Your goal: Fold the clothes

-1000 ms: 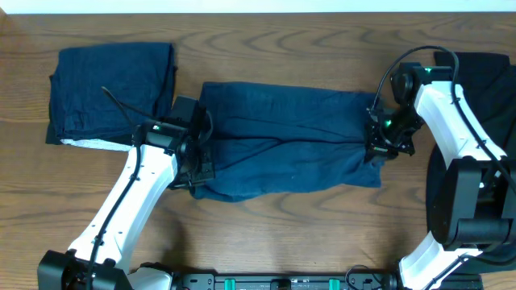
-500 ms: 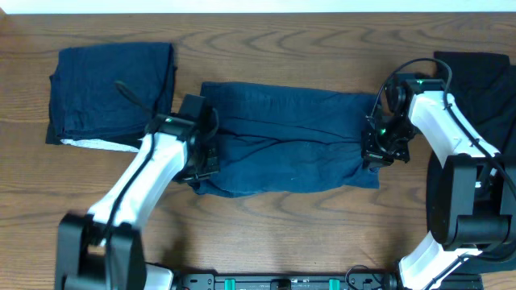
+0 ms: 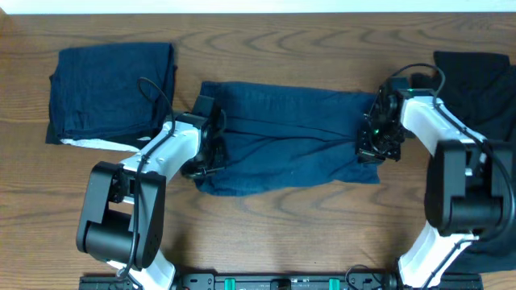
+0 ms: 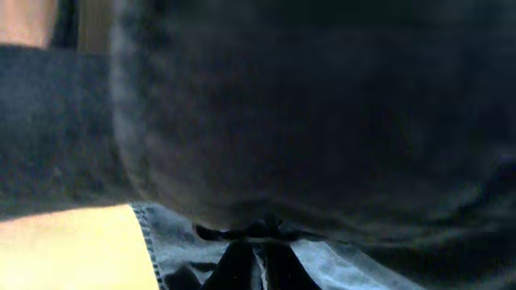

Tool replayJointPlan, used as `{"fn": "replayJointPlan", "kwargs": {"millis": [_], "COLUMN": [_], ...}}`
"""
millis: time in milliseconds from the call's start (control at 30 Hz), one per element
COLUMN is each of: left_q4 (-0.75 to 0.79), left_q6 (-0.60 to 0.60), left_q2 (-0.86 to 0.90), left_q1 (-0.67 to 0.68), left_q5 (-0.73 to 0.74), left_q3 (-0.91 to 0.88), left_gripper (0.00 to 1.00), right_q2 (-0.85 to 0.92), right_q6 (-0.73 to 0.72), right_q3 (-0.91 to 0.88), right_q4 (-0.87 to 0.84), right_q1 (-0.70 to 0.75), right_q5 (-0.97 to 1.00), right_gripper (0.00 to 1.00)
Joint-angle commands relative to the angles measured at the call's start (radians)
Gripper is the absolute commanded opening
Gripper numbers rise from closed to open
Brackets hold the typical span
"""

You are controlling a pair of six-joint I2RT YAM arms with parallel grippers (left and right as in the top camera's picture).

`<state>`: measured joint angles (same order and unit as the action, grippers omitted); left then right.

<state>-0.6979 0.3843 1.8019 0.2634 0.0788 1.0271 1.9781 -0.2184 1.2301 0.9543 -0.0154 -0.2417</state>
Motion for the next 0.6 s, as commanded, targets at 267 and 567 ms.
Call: {"fn": "replayJointPlan", "kwargs": {"millis": [267,567], "left_q4": [0.347,0.632], "left_q6": [-0.095,-0.155], "left_q2": [0.037,0.135], "left_q1": [-0.025,-0.071], "left_q5": [-0.076,-0.076], "left_q3": [-0.01,-0.01], "left_gripper": [0.06,0.06], "right_q2": [0.132,0.134], "right_q6": [-0.021,-0.012], "right_q3": [-0.012,-0.012], "right_q4": [-0.403,-0.742], "right_q1": [0.058,0.09], "right_q5": [0.036,0.035], "right_gripper": [0.01,0.01]}}
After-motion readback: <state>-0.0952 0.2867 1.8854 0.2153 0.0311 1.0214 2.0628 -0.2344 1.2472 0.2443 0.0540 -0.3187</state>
